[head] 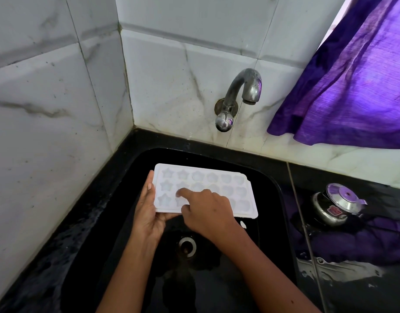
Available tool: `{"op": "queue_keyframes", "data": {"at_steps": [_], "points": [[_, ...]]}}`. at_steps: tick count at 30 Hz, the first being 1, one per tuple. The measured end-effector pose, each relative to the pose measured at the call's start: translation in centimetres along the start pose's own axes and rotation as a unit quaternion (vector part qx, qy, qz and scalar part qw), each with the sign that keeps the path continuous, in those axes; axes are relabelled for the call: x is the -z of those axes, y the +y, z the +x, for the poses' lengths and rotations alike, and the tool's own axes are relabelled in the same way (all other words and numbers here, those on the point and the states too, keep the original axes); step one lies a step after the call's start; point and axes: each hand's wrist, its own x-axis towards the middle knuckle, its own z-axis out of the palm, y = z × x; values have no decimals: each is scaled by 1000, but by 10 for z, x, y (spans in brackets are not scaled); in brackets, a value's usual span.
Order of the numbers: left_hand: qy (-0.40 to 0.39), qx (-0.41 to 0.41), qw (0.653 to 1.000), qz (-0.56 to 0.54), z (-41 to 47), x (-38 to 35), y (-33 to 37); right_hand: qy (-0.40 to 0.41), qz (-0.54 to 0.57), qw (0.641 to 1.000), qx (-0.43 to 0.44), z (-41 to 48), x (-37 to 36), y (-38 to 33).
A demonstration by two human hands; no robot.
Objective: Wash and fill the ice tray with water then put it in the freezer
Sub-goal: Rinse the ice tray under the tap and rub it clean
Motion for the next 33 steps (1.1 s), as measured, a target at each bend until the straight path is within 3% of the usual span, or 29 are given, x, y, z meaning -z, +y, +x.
{"op": "queue_keyframes", "data": {"at_steps": [10,26,33], "points": [[-9,6,1000,-26,1,2,-2,-62,6,998,15,12,-11,-18],[-3,10,1000,-22,4,6,-4,-62,-25,998,20,15,-15,-23],[-1,9,1000,-26,2,9,-5,-84,34,996,3,18,-10,-18]]}}
